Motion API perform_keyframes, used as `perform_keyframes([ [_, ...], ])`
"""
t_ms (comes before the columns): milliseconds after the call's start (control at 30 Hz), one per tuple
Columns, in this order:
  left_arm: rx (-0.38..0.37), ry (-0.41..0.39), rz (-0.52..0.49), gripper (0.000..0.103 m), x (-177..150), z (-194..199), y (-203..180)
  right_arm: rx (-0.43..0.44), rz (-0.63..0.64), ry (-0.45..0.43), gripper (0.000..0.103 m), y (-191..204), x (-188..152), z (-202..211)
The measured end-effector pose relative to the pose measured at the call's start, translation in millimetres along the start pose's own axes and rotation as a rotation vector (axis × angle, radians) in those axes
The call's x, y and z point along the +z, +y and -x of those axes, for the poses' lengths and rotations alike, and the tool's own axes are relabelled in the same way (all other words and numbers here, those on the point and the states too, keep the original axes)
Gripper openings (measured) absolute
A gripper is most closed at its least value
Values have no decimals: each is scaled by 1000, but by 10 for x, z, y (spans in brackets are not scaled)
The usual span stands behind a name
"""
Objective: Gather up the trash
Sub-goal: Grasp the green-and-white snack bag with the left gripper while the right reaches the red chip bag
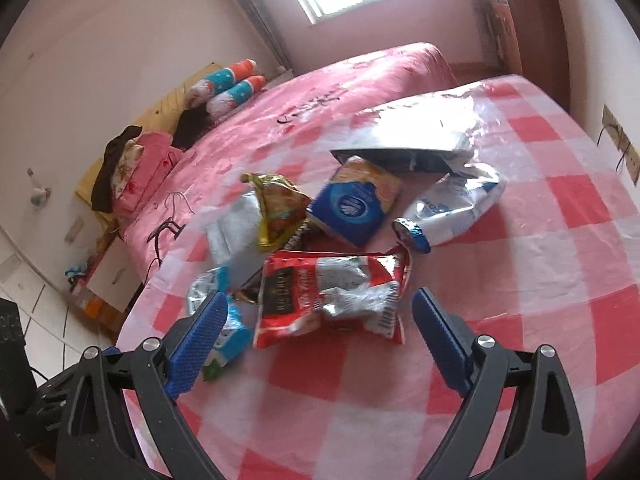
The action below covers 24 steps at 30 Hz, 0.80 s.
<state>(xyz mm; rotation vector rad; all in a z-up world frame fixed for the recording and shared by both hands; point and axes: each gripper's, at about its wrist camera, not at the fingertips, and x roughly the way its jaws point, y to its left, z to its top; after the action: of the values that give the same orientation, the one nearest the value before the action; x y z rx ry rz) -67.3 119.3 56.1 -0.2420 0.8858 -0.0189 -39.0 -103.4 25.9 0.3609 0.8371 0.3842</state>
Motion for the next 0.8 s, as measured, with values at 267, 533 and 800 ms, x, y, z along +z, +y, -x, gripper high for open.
perform_keyframes([
  [267, -39, 44, 74, 86, 201, -379, -119, -22, 41, 29, 92, 42, 30, -141],
  [533, 11, 74, 86, 71, 344, -717, -210, 8, 9, 112, 92, -70, 54, -306],
  [800, 46, 75, 117, 53, 370, -869, -127, 215, -59, 202, 92, -63, -23, -258],
])
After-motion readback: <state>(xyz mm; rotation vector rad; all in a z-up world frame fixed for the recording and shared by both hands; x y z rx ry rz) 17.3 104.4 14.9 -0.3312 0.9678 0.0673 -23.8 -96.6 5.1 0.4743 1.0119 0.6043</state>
